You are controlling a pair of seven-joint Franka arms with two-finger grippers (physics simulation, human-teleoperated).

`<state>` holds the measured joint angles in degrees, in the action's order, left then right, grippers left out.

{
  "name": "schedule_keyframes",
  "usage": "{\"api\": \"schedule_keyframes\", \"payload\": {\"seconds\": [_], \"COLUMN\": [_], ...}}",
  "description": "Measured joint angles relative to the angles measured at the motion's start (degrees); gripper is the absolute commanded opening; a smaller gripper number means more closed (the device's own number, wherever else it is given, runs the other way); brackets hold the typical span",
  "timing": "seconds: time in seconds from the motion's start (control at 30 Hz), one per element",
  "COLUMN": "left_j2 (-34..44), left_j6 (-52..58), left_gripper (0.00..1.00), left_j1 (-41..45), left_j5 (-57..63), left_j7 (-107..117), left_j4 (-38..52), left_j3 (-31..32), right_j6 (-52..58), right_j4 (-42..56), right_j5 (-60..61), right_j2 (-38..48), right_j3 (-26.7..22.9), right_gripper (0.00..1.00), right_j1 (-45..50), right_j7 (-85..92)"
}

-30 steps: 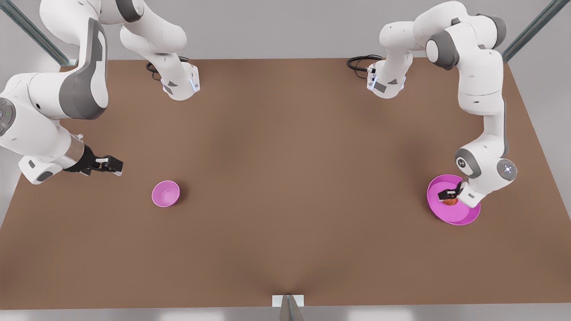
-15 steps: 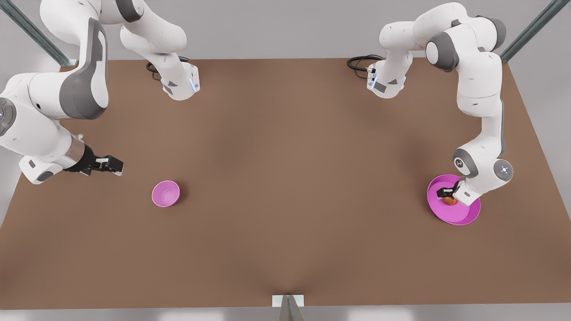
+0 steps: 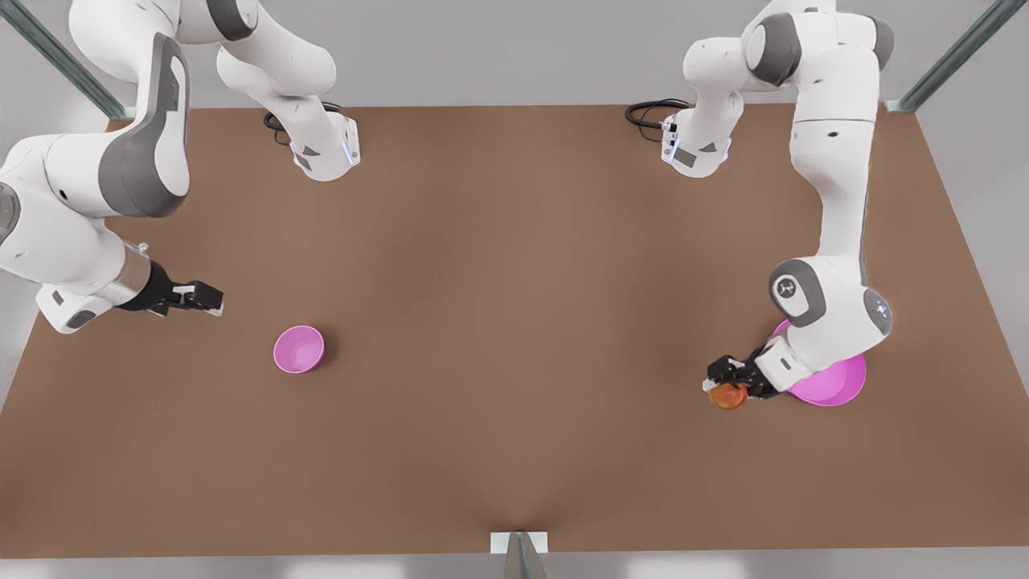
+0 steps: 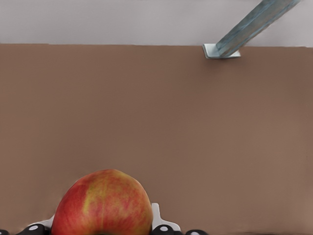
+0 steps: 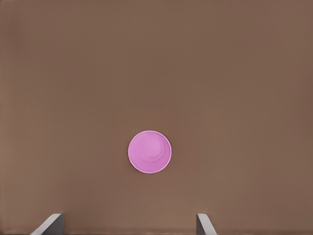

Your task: Use the left arm to pick up the apple from the plate, transfer it to the gripper of the right arm, and then use the right arm to place it into the bowl

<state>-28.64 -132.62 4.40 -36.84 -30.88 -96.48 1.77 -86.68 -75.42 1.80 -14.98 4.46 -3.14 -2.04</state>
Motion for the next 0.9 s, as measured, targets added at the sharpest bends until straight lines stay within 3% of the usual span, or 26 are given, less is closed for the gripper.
{"api": "schedule_keyframes", "payload": {"seconds": [0.17, 0.37, 0.47, 0.7, 0.9], "left_j2": [-8.7, -21.3, -29.3, -31.7, -32.8], "left_j6": [1.8, -3.3, -7.8, -15.3, -19.9], "left_gripper": [0.71, 0.70, 0.70, 0.66, 0.66], "left_j1": [5.0, 16.8, 19.8, 22.6, 25.0], "left_j5": [-18.7, -35.1, -38.1, -40.2, -41.0], "left_j7": [-9.9, -25.8, -34.7, -53.0, -64.8], "left_j4": [13.6, 32.6, 41.5, 45.2, 45.2], "left_j3": [10.5, 13.1, 18.0, 21.1, 21.1], "right_j6": [0.0, -5.6, -8.6, -12.0, -13.4], "right_j4": [0.7, 0.6, 0.6, 4.2, 3.7], "right_j5": [11.2, 39.0, 52.5, 73.4, 80.4], "right_j2": [-2.7, -12.3, -16.9, -30.5, -33.2], "right_j3": [3.5, 4.4, 4.3, 6.2, 8.1], "right_gripper": [1.00, 1.00, 1.00, 1.00, 1.00], "right_j1": [0.4, 0.7, 0.2, 0.7, 3.5], "right_j7": [-0.6, -1.7, 0.7, 10.6, 19.0]}}
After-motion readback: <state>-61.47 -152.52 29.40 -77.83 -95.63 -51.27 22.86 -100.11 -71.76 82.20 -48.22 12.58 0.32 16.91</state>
